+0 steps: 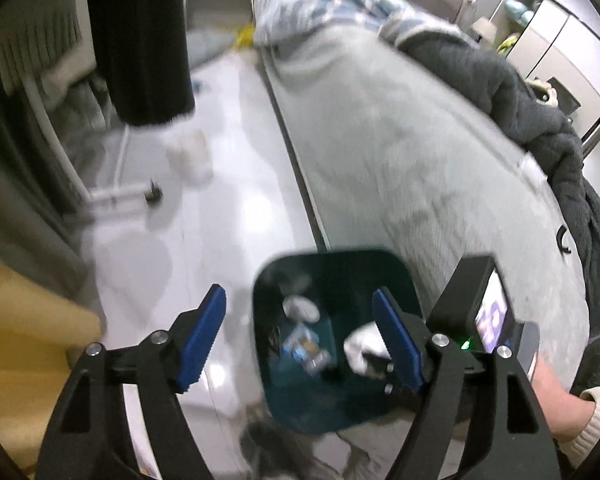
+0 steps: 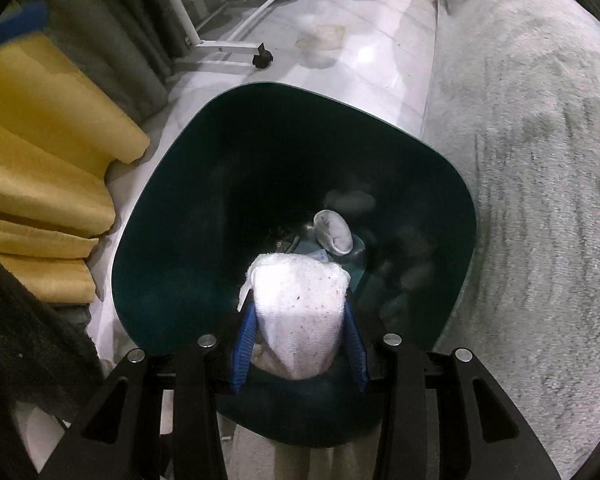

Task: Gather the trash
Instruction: 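Open the left tool over the bin while the right tool releases the towel ball, then move both tools back to the bed toward the bubble wrap and curved rubber piece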

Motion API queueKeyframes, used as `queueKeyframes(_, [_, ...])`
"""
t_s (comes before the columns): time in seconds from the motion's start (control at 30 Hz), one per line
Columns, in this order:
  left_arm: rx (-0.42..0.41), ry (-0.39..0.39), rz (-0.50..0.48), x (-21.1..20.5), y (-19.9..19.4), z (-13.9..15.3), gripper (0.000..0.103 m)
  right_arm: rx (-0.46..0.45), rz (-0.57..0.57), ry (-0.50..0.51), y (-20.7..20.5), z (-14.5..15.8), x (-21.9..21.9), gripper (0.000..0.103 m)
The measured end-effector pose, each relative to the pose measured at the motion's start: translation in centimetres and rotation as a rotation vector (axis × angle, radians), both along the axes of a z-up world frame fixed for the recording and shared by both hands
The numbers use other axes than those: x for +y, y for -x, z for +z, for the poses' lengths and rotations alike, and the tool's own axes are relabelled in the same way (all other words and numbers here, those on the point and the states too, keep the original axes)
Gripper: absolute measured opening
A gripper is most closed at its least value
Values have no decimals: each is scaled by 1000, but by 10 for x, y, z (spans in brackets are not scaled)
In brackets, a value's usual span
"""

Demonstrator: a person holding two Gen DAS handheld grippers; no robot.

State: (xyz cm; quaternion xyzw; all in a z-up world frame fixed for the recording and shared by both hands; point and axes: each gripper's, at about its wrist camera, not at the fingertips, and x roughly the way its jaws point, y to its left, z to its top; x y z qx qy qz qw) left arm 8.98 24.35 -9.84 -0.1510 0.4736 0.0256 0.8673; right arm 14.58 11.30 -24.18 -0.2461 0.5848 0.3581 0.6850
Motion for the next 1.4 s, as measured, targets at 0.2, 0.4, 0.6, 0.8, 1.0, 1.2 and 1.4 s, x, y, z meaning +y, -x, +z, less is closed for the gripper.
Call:
queueKeyframes(0.2, [-163, -33, 19, -2, 1, 36, 82, -36, 13, -19, 1, 19, 2, 66])
queueKeyframes(0.4, [-305, -104, 47, -16, -3, 71, 94, -114, 10, -93, 2, 59, -3, 80])
queueKeyframes(0.6, [-416, -156, 23, -45, -6, 98, 98, -232, -61, -193, -15, 112, -34, 91])
queueKeyframes(0.8, [-432, -105, -37, -76, -19, 110, 100, -323, -181, -260, -39, 146, -92, 95])
queueKeyframes(1.0, [-469, -130, -79, -114, -28, 119, 100, -380, -292, -303, -53, 163, -147, 99])
queueKeyframes(1.2, [-457, -121, -119, -145, -40, 118, 100, -432, -387, -322, -54, 175, -192, 100])
queueKeyframes(1.4, [-445, -111, -154, -171, -48, 117, 100, -502, -502, -312, -66, 185, -246, 100])
